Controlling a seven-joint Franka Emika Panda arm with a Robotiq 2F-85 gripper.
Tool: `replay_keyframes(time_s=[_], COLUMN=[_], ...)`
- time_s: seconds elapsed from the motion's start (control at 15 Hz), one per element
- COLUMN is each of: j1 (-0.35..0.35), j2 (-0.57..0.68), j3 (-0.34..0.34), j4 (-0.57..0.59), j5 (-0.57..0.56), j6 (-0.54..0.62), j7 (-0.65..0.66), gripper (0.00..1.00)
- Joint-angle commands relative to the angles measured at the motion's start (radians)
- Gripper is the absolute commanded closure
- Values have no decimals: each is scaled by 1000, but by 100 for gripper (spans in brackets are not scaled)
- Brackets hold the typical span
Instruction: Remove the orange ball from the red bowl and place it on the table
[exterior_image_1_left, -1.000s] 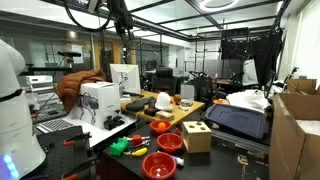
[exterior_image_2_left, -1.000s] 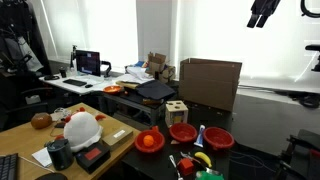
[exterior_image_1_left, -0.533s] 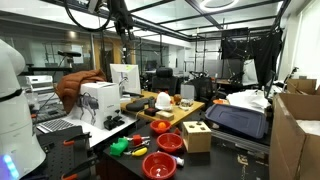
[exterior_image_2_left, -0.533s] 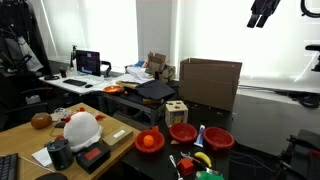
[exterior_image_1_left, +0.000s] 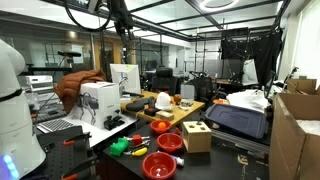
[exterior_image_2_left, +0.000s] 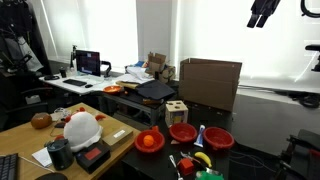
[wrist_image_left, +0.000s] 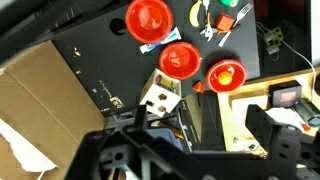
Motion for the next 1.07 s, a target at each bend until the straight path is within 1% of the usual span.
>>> replay_keyframes(time_s=[0.0,0.13,0.27,0.6,0.8,1.0], j1=[11,3,18,64,97,131], j2=[1,84,178,466,611,751], j3=[-8,2,9,49,71,93], j4=[2,42,82,224,311,387], j5=[-7,-21,-10,-15,-8,-21], j6=[-2,16,35,107,110,142], j7=[6,10,4,-6,-1,27], gripper=[0,0,0,0,0,0])
